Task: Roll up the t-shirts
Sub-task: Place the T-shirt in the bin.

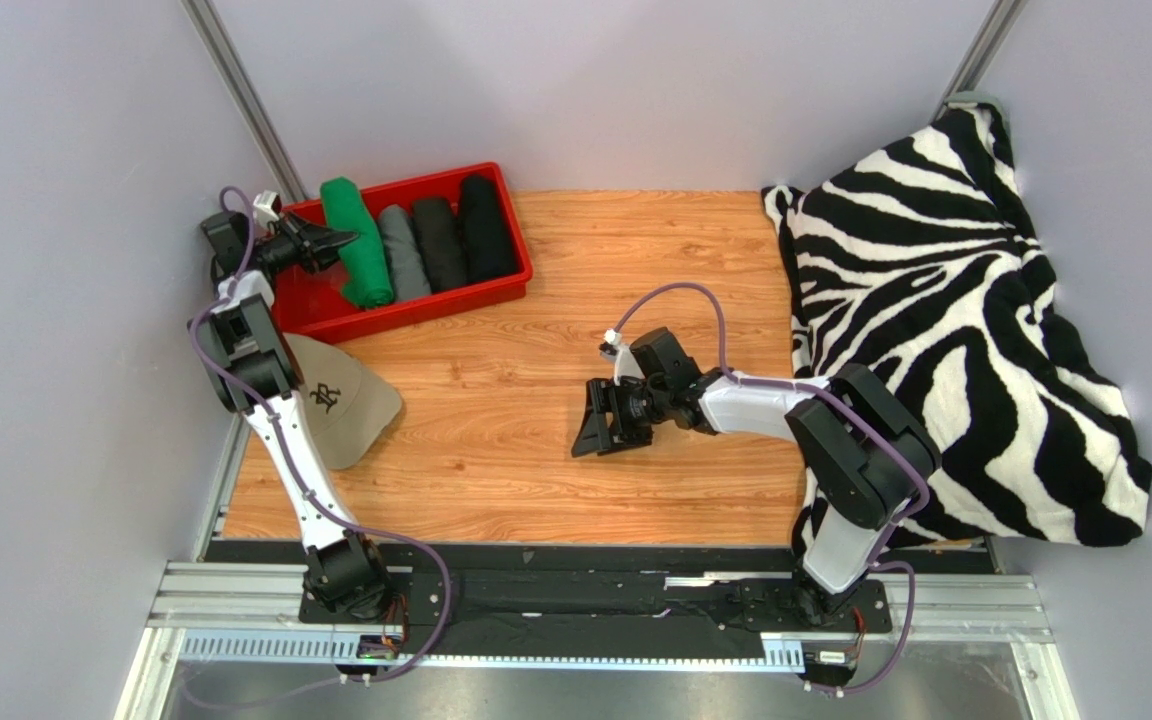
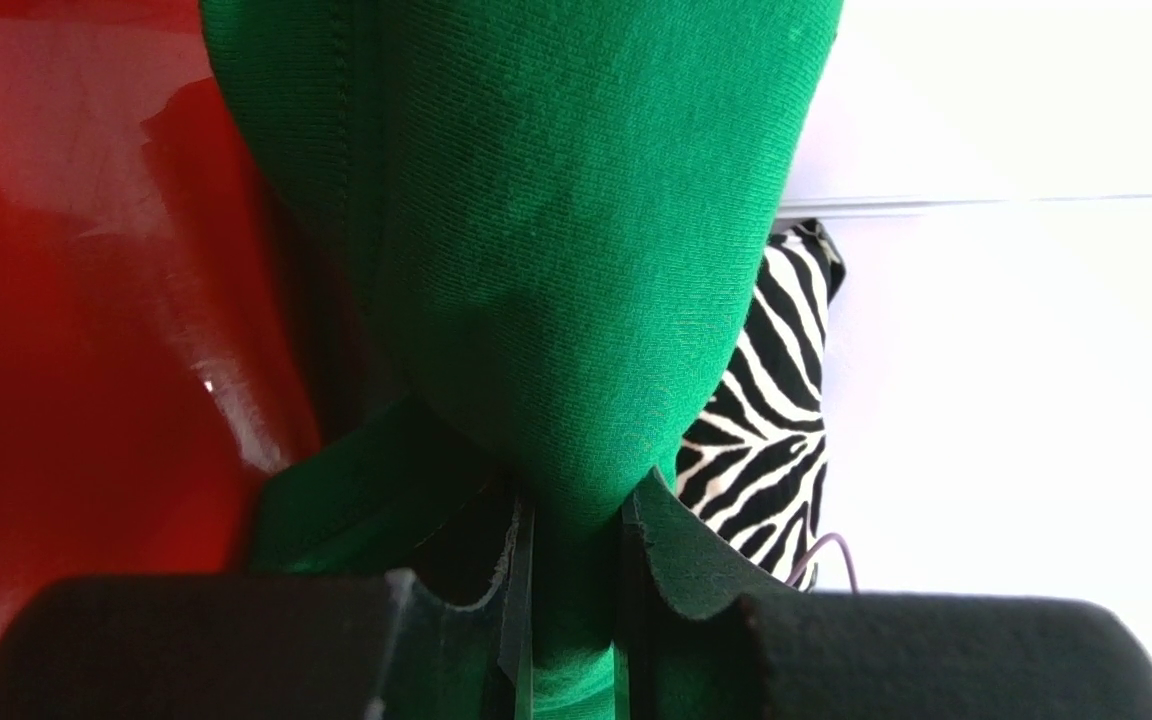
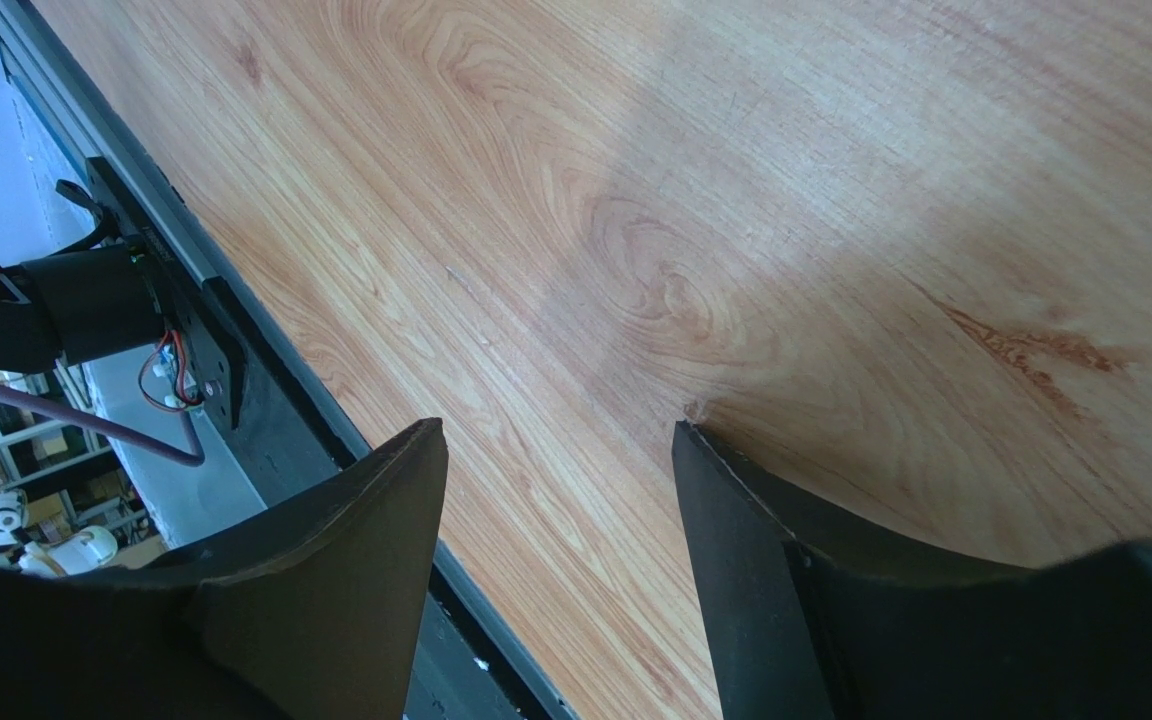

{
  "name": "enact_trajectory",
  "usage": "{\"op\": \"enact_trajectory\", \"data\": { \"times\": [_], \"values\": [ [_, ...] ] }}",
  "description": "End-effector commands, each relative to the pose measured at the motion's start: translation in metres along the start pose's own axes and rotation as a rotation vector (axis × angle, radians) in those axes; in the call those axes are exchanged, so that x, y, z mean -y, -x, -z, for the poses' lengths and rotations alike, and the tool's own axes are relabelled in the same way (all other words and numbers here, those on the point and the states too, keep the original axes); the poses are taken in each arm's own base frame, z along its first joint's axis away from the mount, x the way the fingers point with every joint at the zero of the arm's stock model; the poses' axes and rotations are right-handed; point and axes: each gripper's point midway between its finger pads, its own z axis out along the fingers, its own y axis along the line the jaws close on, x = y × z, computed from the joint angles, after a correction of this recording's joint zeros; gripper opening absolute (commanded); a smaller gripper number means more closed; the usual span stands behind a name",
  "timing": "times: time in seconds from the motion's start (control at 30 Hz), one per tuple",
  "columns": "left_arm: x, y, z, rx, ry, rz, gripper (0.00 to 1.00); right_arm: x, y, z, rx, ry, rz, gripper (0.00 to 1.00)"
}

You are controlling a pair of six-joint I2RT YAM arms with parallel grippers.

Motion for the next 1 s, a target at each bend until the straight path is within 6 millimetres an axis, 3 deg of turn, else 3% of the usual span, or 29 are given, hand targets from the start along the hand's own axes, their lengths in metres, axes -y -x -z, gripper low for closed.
{"op": "enact_trajectory", "data": {
  "times": [0.0, 0.17, 0.43, 0.6, 0.97],
  "values": [
    [0.008, 0.015, 0.021, 0.024, 0.018, -0.038, 0.01, 0.009, -0.002, -0.005, -0.008, -0.041, 0.009, 0.64],
    [0.043, 0.011, 0.016, 0.027, -0.050, -0.068, 0.01, 0.005, 0.000, -0.006, -0.004, -0.027, 0.005, 0.64],
    [0.116, 0.006, 0.010, 0.032, -0.142, -0.172, 0.01, 0.002, -0.003, -0.003, 0.003, -0.033, 0.018, 0.64],
    [0.141, 0.003, 0.007, 0.041, -0.183, -0.177, 0.01, 0.001, -0.004, -0.002, 0.006, -0.034, 0.023, 0.64],
    [0.150, -0.013, -0.029, 0.055, -0.304, -0.135, 0.01, -0.001, -0.003, -0.006, 0.005, -0.032, 0.024, 0.64]
  ]
}}
